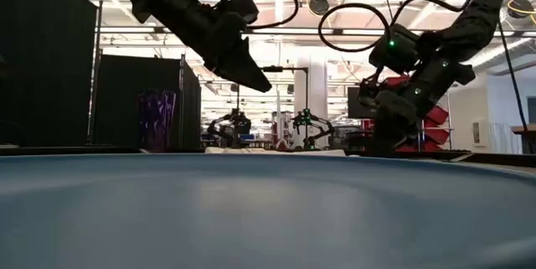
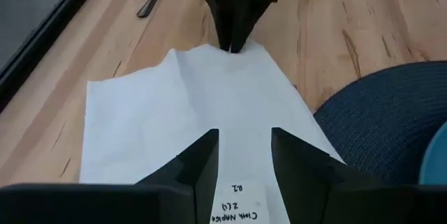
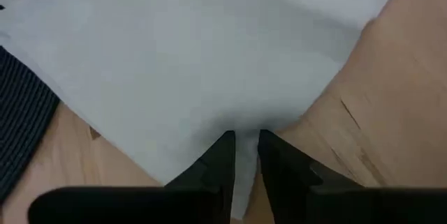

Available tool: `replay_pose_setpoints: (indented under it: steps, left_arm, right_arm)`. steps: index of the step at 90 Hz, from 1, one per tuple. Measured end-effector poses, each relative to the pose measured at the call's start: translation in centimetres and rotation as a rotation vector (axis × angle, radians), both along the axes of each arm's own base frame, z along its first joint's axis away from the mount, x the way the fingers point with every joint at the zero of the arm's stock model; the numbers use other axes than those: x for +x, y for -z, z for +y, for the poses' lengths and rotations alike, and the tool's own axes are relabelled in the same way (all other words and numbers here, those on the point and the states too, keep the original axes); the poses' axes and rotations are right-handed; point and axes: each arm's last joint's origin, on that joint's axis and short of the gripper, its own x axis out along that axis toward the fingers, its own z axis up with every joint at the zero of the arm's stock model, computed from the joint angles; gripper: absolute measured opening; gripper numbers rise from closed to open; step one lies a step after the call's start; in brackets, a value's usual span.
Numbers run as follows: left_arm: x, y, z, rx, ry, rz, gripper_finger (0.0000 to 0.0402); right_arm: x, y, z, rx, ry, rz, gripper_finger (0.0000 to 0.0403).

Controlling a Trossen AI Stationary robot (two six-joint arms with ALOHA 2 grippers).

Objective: Set table place
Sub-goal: Fold the white napkin

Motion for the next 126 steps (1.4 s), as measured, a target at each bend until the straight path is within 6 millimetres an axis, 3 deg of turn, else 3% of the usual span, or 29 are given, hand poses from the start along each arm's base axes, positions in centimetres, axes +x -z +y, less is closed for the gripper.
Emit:
replay_pose_setpoints:
  steps: [16, 59, 79, 91, 126]
  left_arm:
    - [0.0, 0.0, 0.0, 0.002, 0.001, 0.001, 0.0116]
    - [0.0, 0.0, 0.0, 0.002, 0.002, 0.000, 0.0116]
    - [0.0, 0.0, 0.0, -0.018, -0.013, -0.005, 0.0116]
    - [0.0, 0.0, 0.0, -0.018, -0.013, -0.005, 0.0116]
    - [0.0, 0.0, 0.1, -0.016, -0.062, -0.005, 0.0116]
  right_arm:
    - [0.1, -0.1, 0.1, 0.012, -0.026, 0.003, 0.0003]
    - [2.5, -2.5, 0.9, -0.005, -0.118, 0.037, 0.0000]
    - [2.5, -2.3, 1.7, 0.042, -0.114, 0.074, 0.0003]
    - [2.2, -2.1, 1.7, 0.033, -0.099, 0.115, 0.0027]
    - [2.6, -2.6, 1.6, -0.002, -0.123, 0.107, 0.0146]
